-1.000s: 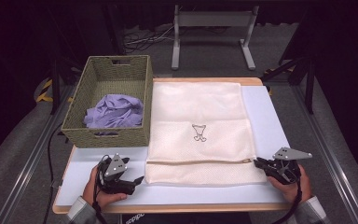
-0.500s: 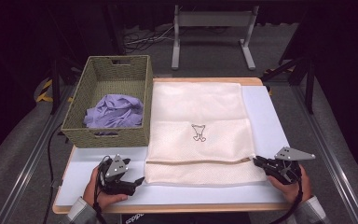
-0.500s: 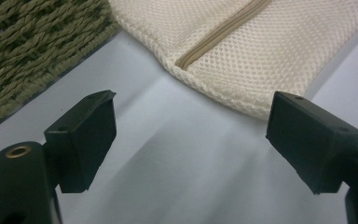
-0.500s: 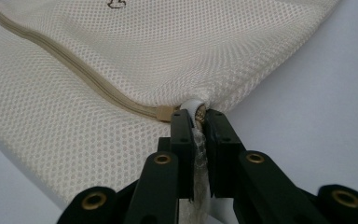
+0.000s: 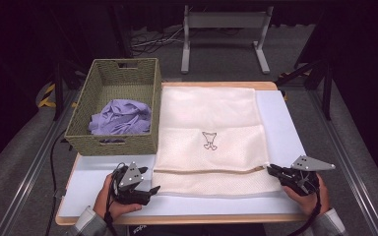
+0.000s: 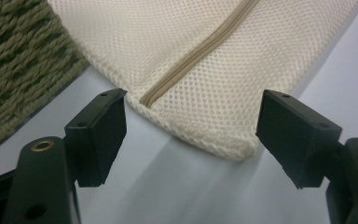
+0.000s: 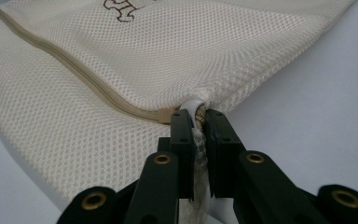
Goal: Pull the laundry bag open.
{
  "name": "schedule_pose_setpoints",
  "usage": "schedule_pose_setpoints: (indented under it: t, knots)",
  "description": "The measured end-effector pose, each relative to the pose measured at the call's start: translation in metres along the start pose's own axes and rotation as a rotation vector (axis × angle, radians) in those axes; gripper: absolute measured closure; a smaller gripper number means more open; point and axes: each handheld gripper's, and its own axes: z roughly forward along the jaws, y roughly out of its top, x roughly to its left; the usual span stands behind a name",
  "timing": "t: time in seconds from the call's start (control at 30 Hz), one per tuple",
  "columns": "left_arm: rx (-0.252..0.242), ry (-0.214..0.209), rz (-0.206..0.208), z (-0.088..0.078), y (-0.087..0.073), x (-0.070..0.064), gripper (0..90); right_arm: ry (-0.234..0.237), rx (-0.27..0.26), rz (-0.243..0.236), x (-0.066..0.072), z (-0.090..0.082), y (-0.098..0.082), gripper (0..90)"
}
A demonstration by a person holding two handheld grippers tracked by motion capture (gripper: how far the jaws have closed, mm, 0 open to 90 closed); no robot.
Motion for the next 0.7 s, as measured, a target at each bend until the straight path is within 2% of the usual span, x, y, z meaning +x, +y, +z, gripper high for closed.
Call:
schedule_pose_setpoints:
  t: [0.17, 0.3, 0.37, 0.4, 0.43, 0.47, 0.5, 0.53, 0.57, 0.6, 0.7]
  knots:
    - [-0.028, -0.039, 0.023, 0.003, 0.013, -0.007, 34.4, 0.000, -0.013, -0.003, 0.001, -0.002, 0.001, 83.1]
    - [-0.025, -0.089, 0.053, 0.010, 0.024, -0.014, 41.4, 0.001, -0.020, -0.004, 0.002, -0.002, 0.002, 83.1]
    - [-0.024, -0.112, 0.071, 0.014, 0.028, -0.017, 53.8, 0.005, -0.026, -0.006, 0.002, -0.003, 0.002, 83.1]
    - [-0.018, -0.120, 0.085, 0.018, 0.032, -0.019, 56.3, 0.006, -0.027, -0.005, 0.002, -0.003, 0.002, 83.2]
    - [-0.018, -0.120, 0.085, 0.018, 0.032, -0.019, 63.8, 0.007, -0.030, -0.003, 0.003, -0.003, 0.003, 83.1]
    - [-0.013, -0.132, 0.100, 0.021, 0.036, -0.021, 63.8, 0.007, -0.030, -0.003, 0.003, -0.003, 0.003, 83.1]
    - [-0.012, -0.142, 0.119, 0.024, 0.041, -0.024, 71.2, 0.010, -0.035, -0.003, 0.003, -0.004, 0.003, 83.2]
    - [-0.003, -0.157, 0.148, 0.030, 0.049, -0.029, 73.6, 0.010, -0.037, -0.003, 0.003, -0.004, 0.003, 83.2]
    - [-0.003, -0.157, 0.148, 0.030, 0.049, -0.029, 78.0, 0.010, -0.037, -0.003, 0.003, -0.004, 0.003, 83.2]
    - [-0.003, -0.173, 0.170, 0.035, 0.056, -0.032, 78.0, 0.011, -0.040, -0.002, 0.003, -0.004, 0.004, 83.2]
    - [0.000, -0.194, 0.200, 0.047, 0.071, -0.038, 84.0, 0.016, -0.043, -0.002, 0.003, -0.005, 0.004, 83.2]
